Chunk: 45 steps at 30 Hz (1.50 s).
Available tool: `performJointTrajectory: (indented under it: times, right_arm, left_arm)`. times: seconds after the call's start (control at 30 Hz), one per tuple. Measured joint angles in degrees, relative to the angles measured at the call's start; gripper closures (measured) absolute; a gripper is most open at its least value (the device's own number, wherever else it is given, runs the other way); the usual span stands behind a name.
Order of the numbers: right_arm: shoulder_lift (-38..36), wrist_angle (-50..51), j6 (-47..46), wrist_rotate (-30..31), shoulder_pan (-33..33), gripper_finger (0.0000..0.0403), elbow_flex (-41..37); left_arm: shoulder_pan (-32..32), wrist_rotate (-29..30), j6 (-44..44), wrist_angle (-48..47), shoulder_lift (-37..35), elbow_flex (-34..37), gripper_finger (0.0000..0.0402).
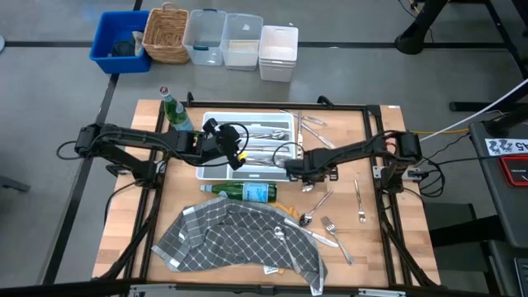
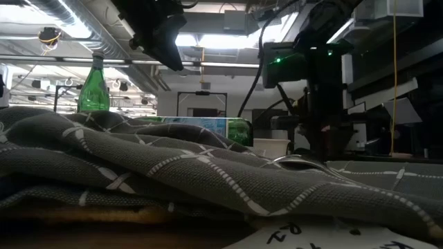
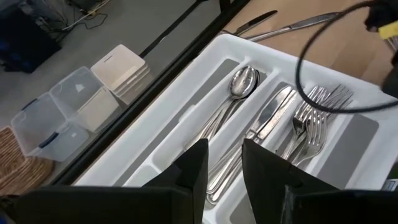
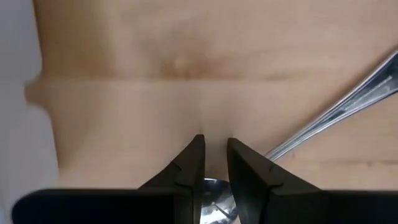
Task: Sort silverware
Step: Put the silver spoon into the silverware tray
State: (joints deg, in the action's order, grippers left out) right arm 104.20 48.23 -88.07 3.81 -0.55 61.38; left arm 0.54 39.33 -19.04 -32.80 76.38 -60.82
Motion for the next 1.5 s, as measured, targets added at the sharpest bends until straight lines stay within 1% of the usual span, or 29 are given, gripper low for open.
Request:
performJointTrajectory:
  times: [0.1, 0.23, 0.4, 0.57, 0.73, 1.07, 1.27, 1.43, 1.5]
  right_arm:
    - [0.00, 0.30, -0.02, -0.64, 2.05, 0.0331, 0.13]
    - [0.20, 1.84, 0.03, -4.12, 4.55, 0.0331, 1.89]
    - [0.20, 6.13, -0.41, -3.27, 7.46, 0.0331, 4.40]
    - [0.20, 10.55, -6.22, -2.59, 9.29, 0.0331, 6.45]
    - [0.20, 10.54, -15.64, -3.77, 9.60, 0.0331, 6.63]
    - [0.20, 10.46, -21.63, -3.30, 10.23, 0.0331, 6.65]
    - [0.18, 10.25, -29.29, -2.95, 12.93, 0.0331, 5.68]
    - [0.18, 10.03, -36.49, -0.60, 15.24, 0.0331, 4.34]
    - [0.18, 9.23, -38.05, 0.75, 15.71, 0.0331, 3.99]
  left_arm:
    - [0.00, 0.00, -0.01, 0.02, 0.00, 0.00, 0.0315]
    - [0.00, 0.00, -1.31, 0.02, 0.00, 0.00, 0.0315]
    - [0.00, -1.74, -2.56, 0.04, 0.00, 0.00, 0.0315]
    - [0.00, -2.34, -2.67, 0.04, 0.00, 0.00, 0.0315]
    - [0.00, -2.34, -2.67, 0.04, 0.00, 0.00, 0.0315]
    - [0.00, -2.36, -1.36, 0.04, 0.00, 0.00, 0.0315]
    - [0.00, -2.36, 0.34, 0.03, 0.00, 0.00, 0.0315]
    - [0.00, -2.36, 1.22, 0.28, 0.00, 0.00, 0.0315]
    - [0.00, -2.36, 1.22, 0.33, 0.00, 0.00, 0.0315]
